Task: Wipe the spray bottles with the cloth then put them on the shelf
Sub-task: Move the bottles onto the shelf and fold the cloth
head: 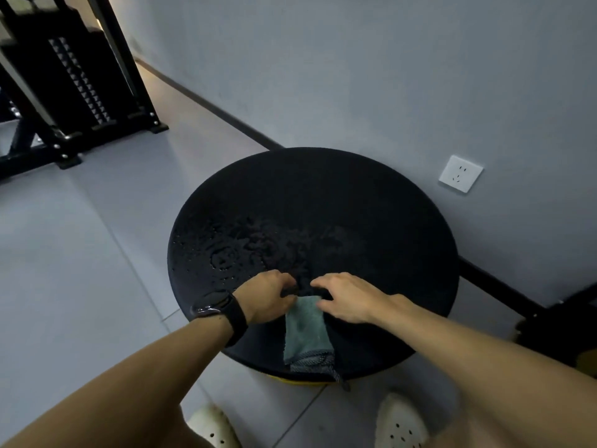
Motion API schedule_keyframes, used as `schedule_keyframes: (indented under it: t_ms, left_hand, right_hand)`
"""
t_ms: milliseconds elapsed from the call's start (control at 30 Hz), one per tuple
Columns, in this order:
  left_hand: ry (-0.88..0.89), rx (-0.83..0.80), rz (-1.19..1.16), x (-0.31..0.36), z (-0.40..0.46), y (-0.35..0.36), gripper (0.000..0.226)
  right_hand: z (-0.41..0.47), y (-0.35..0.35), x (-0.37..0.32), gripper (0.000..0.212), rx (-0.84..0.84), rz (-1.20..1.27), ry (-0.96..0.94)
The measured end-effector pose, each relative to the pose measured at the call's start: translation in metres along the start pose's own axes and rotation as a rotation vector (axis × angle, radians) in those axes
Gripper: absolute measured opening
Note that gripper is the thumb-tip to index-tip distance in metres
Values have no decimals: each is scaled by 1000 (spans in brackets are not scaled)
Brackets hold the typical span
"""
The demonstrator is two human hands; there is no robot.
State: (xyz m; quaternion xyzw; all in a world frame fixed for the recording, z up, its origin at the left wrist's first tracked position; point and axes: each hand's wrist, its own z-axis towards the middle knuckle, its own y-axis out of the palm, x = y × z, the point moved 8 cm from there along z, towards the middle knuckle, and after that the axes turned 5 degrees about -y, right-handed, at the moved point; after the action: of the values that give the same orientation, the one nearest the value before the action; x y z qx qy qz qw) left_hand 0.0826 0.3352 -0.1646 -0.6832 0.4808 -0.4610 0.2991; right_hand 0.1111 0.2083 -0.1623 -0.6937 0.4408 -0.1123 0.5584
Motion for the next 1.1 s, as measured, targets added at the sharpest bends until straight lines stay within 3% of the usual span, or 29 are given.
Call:
schedule_keyframes:
  t_ms: [367,600,833,1100]
  left_hand:
    - [-18,-70,73,-2,23,32,46]
    - [14,-58,103,5,24,30,13]
    - [45,-34,5,18,12,6,13]
    - [149,85,68,60,-11,-57,18]
  right_hand:
    - [22,26,2,46,-25,0,-38]
    - [19,23,-9,20,6,-39,-64]
    - [-1,-2,-10,14,28,64,-17]
    - [-33,-69,-16,12,200,75,-10]
